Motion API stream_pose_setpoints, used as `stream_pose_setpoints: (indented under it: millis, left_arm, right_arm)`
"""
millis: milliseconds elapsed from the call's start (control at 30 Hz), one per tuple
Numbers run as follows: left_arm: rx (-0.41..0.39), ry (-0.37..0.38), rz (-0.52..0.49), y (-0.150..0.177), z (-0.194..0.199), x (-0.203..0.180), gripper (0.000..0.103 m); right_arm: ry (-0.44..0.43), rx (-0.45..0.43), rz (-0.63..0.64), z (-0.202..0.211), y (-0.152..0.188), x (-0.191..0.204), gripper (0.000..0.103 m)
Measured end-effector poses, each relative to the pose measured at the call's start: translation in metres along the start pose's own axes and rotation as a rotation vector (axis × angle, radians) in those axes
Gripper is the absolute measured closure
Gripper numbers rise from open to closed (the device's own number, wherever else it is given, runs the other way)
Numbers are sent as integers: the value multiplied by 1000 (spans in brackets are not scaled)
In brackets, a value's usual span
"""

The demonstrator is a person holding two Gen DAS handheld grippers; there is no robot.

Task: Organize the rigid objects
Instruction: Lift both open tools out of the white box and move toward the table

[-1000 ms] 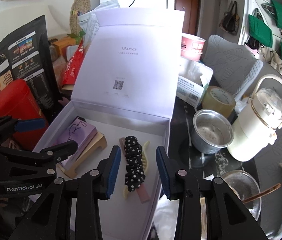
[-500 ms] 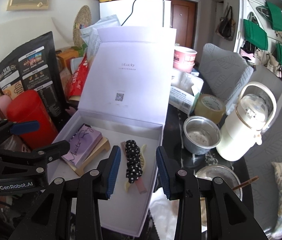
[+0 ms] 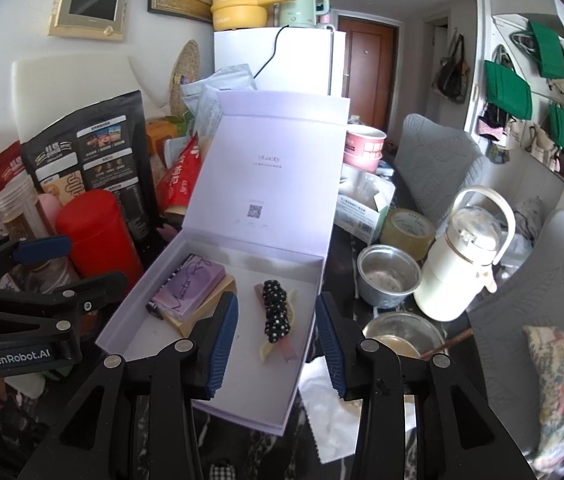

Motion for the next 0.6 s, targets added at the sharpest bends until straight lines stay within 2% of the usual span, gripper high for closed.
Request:
stream_pose_setpoints:
  millis: [100, 600]
  left_arm:
    - [-8, -8, 1, 4, 11, 0, 17]
    - [-51, -6, 2, 32, 66, -4, 16]
  right_arm:
    - [1, -10, 1, 12, 3, 0, 60]
    - [-6, -32, -1, 63, 28, 8, 57]
Point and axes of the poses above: each gripper's, at about its wrist camera, not at the fingertips, and z roughly against the way its jaws point, x to its left, y to its underside, the point moved 5 cm from there along -z, roughly the way its jaws point, and after that the axes turned 8 degrees about -x, right-handed, at the moved point
